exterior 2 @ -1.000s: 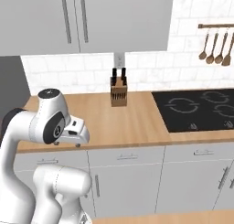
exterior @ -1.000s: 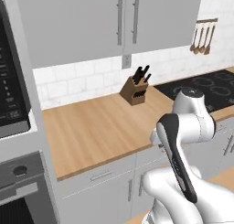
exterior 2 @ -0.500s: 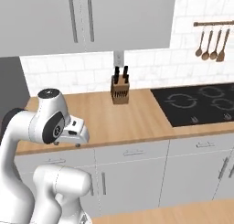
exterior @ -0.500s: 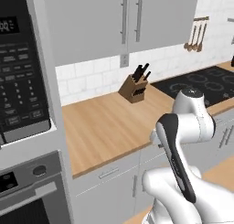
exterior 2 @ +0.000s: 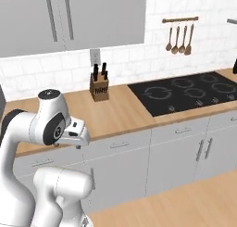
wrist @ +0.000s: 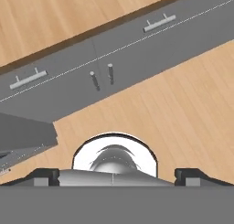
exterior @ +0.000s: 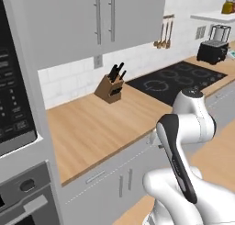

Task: Take a straw from the drawer in front and place it inside the glass cup on the dining counter.

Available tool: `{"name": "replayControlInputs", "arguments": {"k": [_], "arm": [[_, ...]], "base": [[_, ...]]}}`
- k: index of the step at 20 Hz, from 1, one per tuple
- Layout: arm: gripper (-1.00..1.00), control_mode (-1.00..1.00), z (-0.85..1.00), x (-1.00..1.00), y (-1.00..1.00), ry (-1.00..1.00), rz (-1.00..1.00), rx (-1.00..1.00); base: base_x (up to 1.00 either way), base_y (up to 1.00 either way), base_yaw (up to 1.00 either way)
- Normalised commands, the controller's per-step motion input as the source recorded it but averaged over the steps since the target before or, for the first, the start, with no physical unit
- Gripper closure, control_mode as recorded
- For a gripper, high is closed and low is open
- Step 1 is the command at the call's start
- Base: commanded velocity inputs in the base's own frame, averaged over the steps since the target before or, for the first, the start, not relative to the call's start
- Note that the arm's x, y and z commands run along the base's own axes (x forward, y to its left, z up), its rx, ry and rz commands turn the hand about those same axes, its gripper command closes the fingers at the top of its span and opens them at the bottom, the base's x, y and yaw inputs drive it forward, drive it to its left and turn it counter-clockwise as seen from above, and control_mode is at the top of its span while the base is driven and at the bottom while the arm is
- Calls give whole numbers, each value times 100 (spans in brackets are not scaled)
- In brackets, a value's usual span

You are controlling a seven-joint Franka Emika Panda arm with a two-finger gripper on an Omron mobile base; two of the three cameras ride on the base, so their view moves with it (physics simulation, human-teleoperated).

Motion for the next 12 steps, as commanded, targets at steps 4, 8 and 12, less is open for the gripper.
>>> {"name": "replayControlInputs", "arguments": {"k": [4,8,12], "arm": [[-100,100,0,0,0,0,0,0],[-100,100,0,0,0,0,0,0],[-100,-100,0,-2,0,-2,-16,5]], "base": [[-31,30,-41],[-16,44,-38],[-10,11,-18]]}}
